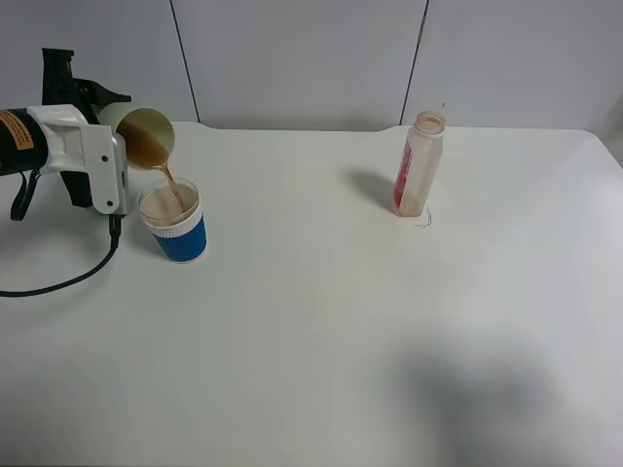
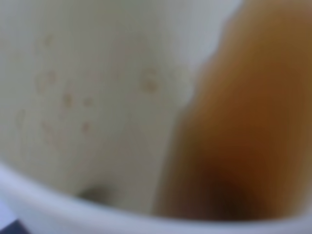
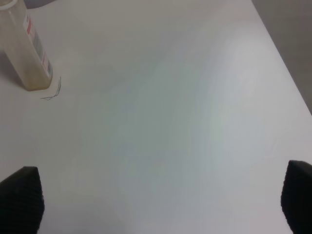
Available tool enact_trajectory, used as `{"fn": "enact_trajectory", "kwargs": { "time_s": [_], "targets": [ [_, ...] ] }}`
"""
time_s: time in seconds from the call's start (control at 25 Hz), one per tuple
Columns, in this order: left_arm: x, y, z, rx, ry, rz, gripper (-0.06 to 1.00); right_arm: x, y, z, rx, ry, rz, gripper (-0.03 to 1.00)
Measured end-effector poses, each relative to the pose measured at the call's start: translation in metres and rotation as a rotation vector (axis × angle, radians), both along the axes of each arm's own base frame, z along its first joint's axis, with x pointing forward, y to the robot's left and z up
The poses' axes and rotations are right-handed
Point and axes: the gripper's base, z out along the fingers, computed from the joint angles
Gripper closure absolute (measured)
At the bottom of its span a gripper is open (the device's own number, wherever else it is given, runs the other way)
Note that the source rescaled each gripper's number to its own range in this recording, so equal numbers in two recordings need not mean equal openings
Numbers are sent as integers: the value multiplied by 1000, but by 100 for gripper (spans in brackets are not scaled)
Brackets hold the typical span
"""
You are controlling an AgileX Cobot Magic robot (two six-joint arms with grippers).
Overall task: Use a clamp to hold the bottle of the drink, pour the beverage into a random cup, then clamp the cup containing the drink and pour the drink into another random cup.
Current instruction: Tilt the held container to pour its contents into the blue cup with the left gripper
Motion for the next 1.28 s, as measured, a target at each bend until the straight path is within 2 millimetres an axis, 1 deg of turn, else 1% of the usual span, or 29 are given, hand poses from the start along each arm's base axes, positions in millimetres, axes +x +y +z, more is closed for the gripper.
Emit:
{"fn": "enact_trajectory", "kwargs": {
  "time_s": [0.44, 0.8, 1.28],
  "targets": [
    [1, -1, 4, -1, -55, -11, 93, 0, 0, 0, 0, 0, 0, -1],
    [2, 0, 5, 4, -66, -4, 93, 0, 0, 0, 0, 0, 0, -1],
    [0, 0, 8, -5, -135, -8, 93, 0, 0, 0, 0, 0, 0, -1]
  ]
}}
